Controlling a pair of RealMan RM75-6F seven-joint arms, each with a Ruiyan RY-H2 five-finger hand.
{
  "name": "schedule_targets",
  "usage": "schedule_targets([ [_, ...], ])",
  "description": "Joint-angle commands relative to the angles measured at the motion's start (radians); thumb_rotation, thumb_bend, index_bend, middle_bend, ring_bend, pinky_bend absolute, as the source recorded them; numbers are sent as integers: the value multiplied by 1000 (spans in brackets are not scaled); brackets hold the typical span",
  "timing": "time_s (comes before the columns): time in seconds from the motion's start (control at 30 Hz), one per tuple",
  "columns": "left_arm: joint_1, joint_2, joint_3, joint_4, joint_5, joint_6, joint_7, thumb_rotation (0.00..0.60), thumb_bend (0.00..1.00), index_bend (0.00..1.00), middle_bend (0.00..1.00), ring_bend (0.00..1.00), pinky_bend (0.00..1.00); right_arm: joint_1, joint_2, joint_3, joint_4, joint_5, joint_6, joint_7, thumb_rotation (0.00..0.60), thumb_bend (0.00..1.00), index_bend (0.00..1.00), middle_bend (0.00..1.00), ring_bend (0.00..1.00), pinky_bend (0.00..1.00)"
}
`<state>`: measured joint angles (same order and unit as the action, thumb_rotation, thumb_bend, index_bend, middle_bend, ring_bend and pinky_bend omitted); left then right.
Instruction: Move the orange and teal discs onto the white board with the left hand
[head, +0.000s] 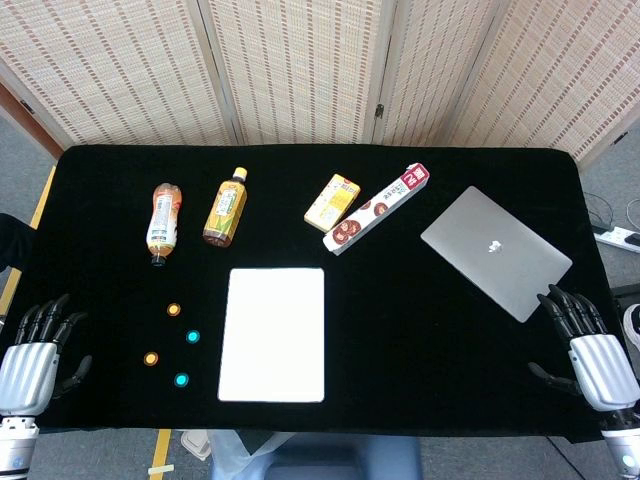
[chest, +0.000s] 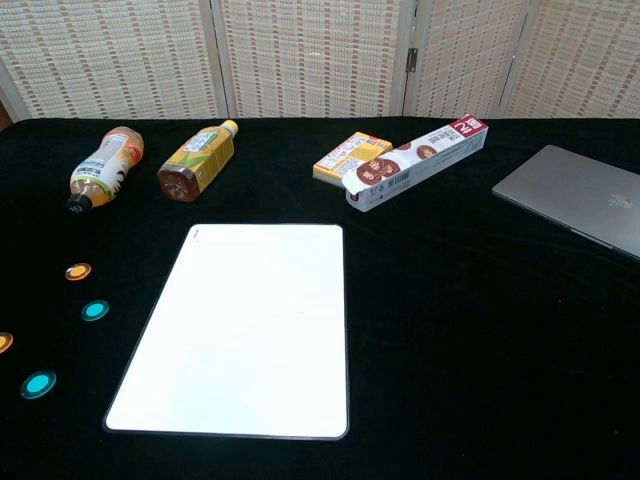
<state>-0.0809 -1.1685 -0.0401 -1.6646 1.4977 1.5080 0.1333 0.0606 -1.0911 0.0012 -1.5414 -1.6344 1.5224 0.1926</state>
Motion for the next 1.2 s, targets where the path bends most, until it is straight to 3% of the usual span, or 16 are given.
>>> schedule_targets([
  [0.03, 0, -1, 0, 1, 1, 0, -1, 600, 392, 251, 58, 0, 0, 0, 1, 0, -1, -1, 1, -1, 600, 209, 0, 0, 0, 0],
  [0.6, -66, -23, -30, 55, 37, -44, -22, 600, 392, 303, 68, 29, 0, -8, 16, 4, -11, 2, 24, -5, 600, 209, 0, 0, 0, 0],
  [0.87, -184, -83, -63, 167, 84, -137, -72, 600, 393, 378, 178, 121, 0, -13, 20, 4, -14, 2, 33, -6, 600, 209, 0, 0, 0, 0],
  [1.2, -321, -184, -63, 311, 61, -324, -111, 600, 393, 414, 187, 116, 0, -24, 24, 4, -11, 5, 47, -2, 600, 209, 0, 0, 0, 0],
])
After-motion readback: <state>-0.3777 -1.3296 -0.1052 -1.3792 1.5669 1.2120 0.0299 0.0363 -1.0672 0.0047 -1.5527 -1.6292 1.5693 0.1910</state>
